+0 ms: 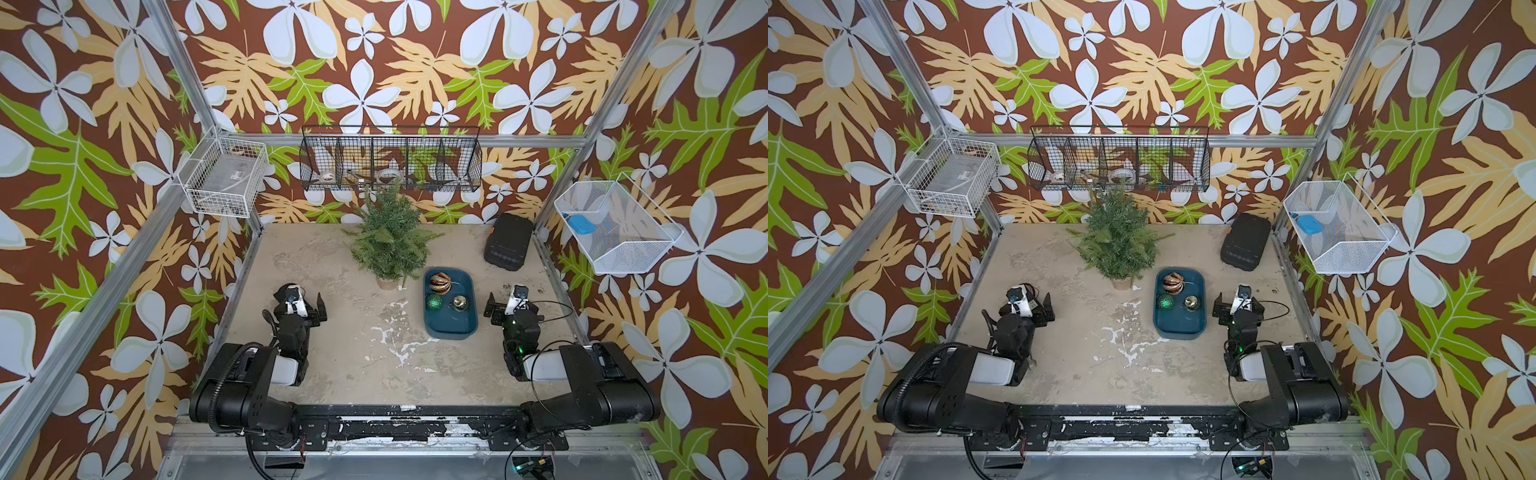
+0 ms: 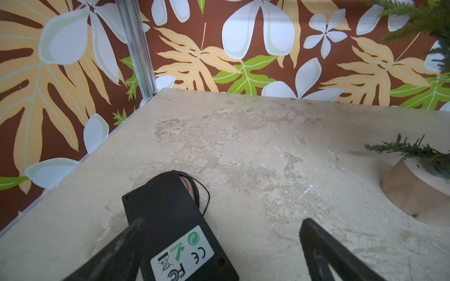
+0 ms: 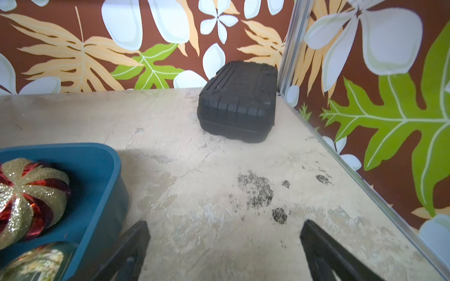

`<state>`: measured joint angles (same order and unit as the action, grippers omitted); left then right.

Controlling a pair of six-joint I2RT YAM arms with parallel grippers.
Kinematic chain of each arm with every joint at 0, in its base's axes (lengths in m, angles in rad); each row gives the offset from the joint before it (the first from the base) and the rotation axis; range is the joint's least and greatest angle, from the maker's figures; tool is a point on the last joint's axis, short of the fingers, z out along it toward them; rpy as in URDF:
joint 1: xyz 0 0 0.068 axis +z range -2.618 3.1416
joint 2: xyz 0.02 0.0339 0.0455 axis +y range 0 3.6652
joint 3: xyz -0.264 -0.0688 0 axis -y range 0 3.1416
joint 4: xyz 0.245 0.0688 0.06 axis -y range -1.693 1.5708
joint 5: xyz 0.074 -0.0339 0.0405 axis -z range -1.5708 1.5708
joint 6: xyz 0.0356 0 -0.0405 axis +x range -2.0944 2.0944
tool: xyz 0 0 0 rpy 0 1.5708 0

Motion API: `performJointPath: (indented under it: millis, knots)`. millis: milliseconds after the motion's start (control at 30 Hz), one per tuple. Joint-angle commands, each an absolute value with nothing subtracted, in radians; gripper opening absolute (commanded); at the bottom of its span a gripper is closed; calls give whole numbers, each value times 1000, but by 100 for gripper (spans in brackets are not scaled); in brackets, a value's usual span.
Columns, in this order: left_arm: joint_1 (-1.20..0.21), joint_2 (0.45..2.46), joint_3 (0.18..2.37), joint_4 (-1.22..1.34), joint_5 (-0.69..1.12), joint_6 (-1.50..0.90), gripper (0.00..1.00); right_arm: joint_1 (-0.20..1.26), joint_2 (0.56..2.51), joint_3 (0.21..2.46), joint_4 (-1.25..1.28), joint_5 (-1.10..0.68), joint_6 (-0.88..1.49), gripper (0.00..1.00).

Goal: Decorate the small christmas tree with ornaments
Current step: Pick up an ornament from the container.

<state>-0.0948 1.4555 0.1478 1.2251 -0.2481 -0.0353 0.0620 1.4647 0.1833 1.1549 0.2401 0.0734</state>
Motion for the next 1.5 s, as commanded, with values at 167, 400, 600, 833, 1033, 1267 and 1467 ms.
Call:
performJointPath:
  millis: [167,400,600,833,1033,1267,1467]
  knots:
    - [-98,1460,153,1308,-267,-46,100,61,1470,189,1230,262,38,100]
    - [-97,1456,146,1315,-270,-48,100,62,1470,189,1229,261,38,100]
    - [-96,1458,148,1316,-269,-48,100,61,1470,189,1230,261,38,100]
    - [-94,1459,151,1308,-261,-48,100,62,1467,186,1230,261,38,100]
    - [-121,1380,221,1134,-253,-11,100,65,1373,213,1110,329,59,100]
    - [-142,1293,389,787,-436,-111,100,63,1140,392,627,343,211,100]
    - [-140,1249,667,283,-547,-481,100,36,1018,650,99,301,606,100]
